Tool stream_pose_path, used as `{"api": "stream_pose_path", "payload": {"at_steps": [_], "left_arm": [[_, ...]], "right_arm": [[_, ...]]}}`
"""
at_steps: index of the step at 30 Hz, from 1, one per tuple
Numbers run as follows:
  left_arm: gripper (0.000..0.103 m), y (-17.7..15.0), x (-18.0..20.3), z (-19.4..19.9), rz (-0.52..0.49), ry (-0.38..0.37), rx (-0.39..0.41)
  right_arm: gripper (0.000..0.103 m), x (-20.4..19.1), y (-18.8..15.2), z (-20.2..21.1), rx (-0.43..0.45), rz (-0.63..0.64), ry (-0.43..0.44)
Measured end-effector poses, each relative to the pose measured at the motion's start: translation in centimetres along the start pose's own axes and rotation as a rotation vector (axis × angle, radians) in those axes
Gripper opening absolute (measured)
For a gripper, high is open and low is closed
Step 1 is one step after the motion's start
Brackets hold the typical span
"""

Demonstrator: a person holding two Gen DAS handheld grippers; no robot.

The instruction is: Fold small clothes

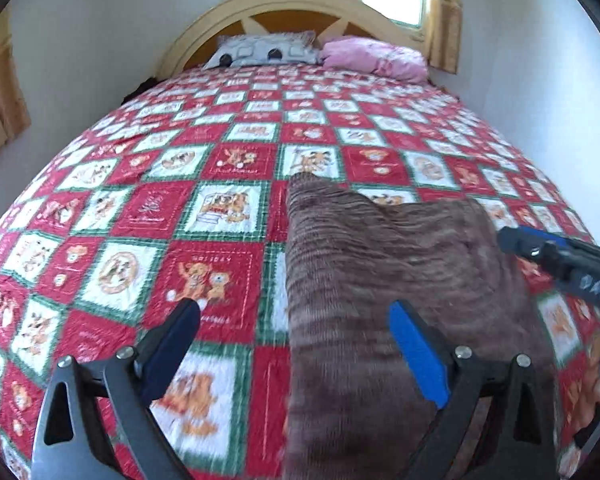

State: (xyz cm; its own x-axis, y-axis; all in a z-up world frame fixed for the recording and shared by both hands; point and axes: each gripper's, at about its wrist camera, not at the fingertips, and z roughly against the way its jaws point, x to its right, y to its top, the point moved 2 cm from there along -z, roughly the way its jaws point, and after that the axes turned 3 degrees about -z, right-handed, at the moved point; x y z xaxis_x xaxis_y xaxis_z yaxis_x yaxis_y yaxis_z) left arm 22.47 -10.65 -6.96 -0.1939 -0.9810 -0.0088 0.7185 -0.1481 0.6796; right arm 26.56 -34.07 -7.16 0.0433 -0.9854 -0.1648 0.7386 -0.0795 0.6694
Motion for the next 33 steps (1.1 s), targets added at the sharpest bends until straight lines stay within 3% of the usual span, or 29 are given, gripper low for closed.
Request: {"api": "stream_pose_path", "payload": {"at_steps": [2,5,7,10,13,16,18,22,26,29,33], "left_arm": [[0.098,-0.3,0.1,-1.7,0.006,0.026,-0.039],[0.101,-2.0,-0.7,-3.7,0.053,-0.01,-0.069],[0.103,-2.2,-1.3,-3.8,0.1,-0.059,-0.068],[0.103,-2.0,-1.0,-4.1,0.089,-0.051,-0.083],[0.103,-2.1,-0.9,-4.0,0.078,-0.044,-0.083],[0.103,-2.3,-1.6,-3.2,0.072,-0.082,-0.096],[0.103,-3.0,-1.7,-1.4,0.04,-0.074,-0.065],[0.103,-4.4,0.1,2.0,-0.046,-0.054,-0.025],[0.103,-6.0,1.7,3.1,-0.124,-0.021,-0.012],[0.103,-7.7,1.4,1.6,-0.093,-0.027,-0.083],[0.103,-7.7,-0.4,1.6,-0.03,-0.088,-0.12]], "right_arm": [[0.026,-0.9,0.6,-2.6,-0.012,0.101,-0.066],[0.025,0.8,0.2,-6.2,-0.052,0.093,-0.148],[0.026,2.7,0.3,-6.5,-0.007,0.016,-0.108],[0.027,3.4,0.9,-7.0,-0.015,-0.02,-0.107],[0.027,2.8,1.3,-6.5,-0.027,0.0,-0.131],[0.027,2.6,0.9,-2.2,0.072,-0.046,-0.141],[0.027,2.2,-0.7,1.5,0.108,-0.067,-0.083],[0.027,0.7,-5.4,5.0,0.052,-0.079,0.002],[0.028,-0.9,-10.7,5.9,-0.028,-0.065,0.019],[0.03,-1.5,-13.6,5.7,-0.038,-0.038,-0.042],[0.032,-0.2,-14.4,6.2,-0.026,-0.154,0.012]]}}
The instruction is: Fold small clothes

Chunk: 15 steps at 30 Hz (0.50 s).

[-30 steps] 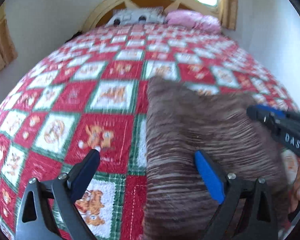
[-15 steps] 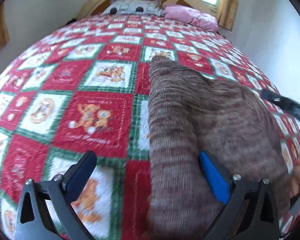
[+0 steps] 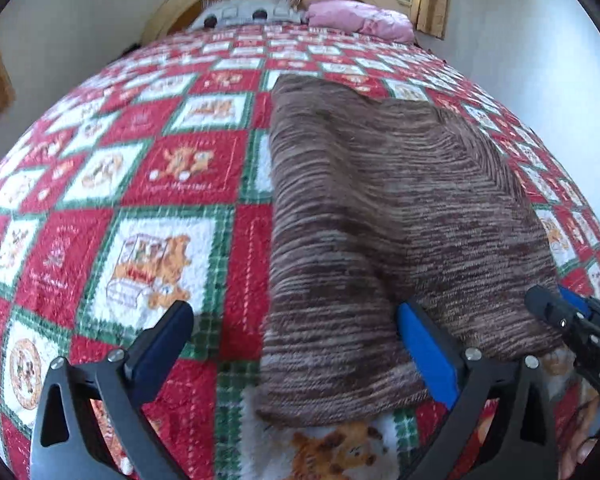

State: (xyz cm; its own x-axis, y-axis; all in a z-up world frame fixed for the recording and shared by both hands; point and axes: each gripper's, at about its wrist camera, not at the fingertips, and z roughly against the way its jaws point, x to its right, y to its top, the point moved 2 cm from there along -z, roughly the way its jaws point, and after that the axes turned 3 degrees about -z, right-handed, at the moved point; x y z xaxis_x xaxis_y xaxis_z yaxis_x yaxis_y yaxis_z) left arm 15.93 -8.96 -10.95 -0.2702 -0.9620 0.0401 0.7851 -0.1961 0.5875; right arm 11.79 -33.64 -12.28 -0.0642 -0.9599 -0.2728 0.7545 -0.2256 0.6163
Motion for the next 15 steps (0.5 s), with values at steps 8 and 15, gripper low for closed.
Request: {"api": "stream_pose_path", "payload": {"at_steps": [8,15], "left_arm": [[0.103,1.0,-2.1,2.8,-0.05,-0.04,0.04],[0.103,8.1,-2.6,-0.1,0.016,-0.119,0.066]], "right_arm": [[0.075,1.1,1.5,4.2,-0.003,-0.074,0.067],[0.088,3.4,9.0,-0.4,0.018,-0.213,0.16]]}}
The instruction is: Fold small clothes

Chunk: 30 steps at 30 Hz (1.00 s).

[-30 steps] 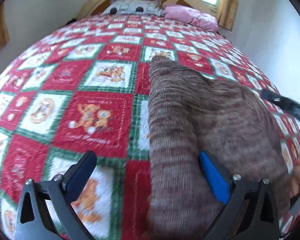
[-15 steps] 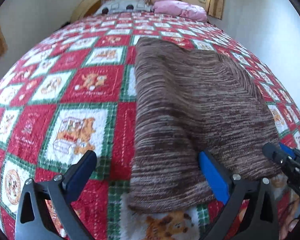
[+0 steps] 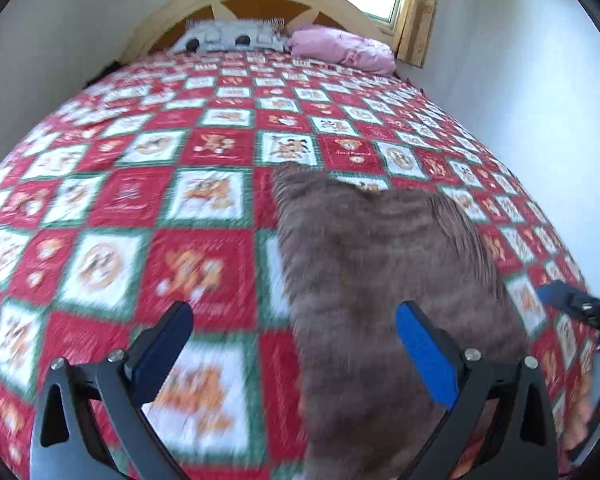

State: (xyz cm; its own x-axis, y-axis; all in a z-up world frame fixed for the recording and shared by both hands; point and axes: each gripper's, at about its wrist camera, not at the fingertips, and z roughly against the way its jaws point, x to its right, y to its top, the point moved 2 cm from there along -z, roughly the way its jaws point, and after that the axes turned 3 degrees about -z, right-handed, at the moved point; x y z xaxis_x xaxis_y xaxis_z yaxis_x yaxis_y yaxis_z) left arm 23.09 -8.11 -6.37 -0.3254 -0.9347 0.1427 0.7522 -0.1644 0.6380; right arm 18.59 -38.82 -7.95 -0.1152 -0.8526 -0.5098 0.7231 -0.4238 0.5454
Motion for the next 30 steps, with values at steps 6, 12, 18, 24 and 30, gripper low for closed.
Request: {"api": "stream_pose_path", "payload": {"at_steps": [6,12,18,24,30], "left_arm": [[0.09,0.5,-0.2,-6.2,0.151,-0.092,-0.124],[0.09,-0.8,1.3,-6.0,0.088,-0.058,-0.037],[0.091,-0.5,1.5,-6.3,0.078,-0.046,-0.029],[0.09,-0.4,1.7,-6.4,0.064,-0.023,-0.024],[0.082,-0.3,2.0,-6.4,0.039,-0.022,-0.011]], "right_arm": [[0.088,2.0,2.9,-7.4,-0.045,-0.131,0.014],[0.089,-0.4,1.3,-9.0,-0.032,0.078,-0.049],[0.08,-0.9,0.9,-9.7,-0.024,0.134,-0.097],[0.05,-1.2,0.4,-9.4,-0.016,0.153,-0.04],[0.054,-1.0,0.6,-9.7,-0.03,0.133,-0.02]]}}
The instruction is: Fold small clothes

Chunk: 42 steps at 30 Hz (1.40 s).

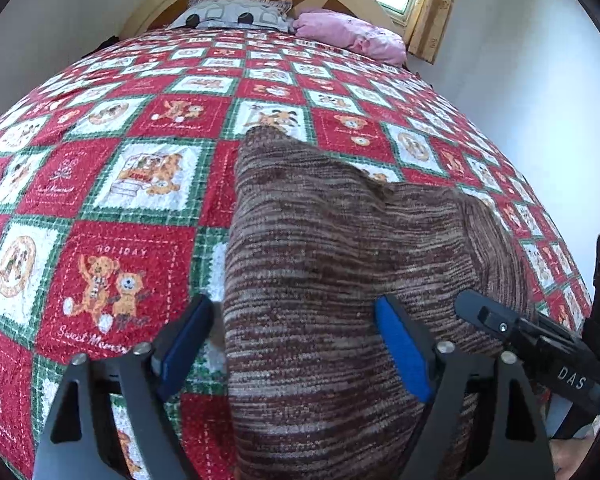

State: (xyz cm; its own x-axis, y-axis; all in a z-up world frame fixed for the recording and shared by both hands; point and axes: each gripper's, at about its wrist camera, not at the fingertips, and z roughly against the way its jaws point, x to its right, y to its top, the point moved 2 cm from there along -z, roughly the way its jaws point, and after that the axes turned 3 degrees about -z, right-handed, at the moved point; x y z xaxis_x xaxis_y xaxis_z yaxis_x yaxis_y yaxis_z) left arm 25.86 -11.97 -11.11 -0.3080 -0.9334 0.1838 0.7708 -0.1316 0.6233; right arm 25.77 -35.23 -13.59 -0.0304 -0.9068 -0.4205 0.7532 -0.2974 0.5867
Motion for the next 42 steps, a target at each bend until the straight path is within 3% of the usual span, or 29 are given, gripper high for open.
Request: {"api": "stream_pose_path", "payload": {"at_steps": [2,6,9,11,16,32,42], "left_arm": [[0.073,0.0,0.3,0.1,-0.017,-0.012,0.004],[0.066,0.0,0.7,0.2,-0.035,-0.009,0.011],[0.055,0.1,1.1,0.5,-0.059,0.013,0.025],[0.042,0.0,1.3,0.7,-0.073,0.043,0.037],[0.029,-0.1,2.1,1.3,-0.106,0.094,0.046],[0.028,-0.7,2.7,9.7,-0.12,0.092,0.183],[0.027,-2.8,0.0,14.1,-0.096,0.132,0.216]], "right_arm": [[0.055,0.0,0.0,-0.1,-0.004,0.003,0.003],[0.055,0.0,0.0,-0.1,-0.003,0.002,0.006],[0.05,-0.8,-0.1,0.0,0.013,0.037,-0.045],[0.041,-1.6,-0.3,0.3,0.03,0.078,-0.075],[0.031,-3.9,-0.5,1.2,0.067,0.186,-0.17],[0.028,-9.6,-2.4,9.5,0.251,0.181,-0.13],[0.028,-14.5,-4.5,11.3,0.262,0.206,-0.064]]}}
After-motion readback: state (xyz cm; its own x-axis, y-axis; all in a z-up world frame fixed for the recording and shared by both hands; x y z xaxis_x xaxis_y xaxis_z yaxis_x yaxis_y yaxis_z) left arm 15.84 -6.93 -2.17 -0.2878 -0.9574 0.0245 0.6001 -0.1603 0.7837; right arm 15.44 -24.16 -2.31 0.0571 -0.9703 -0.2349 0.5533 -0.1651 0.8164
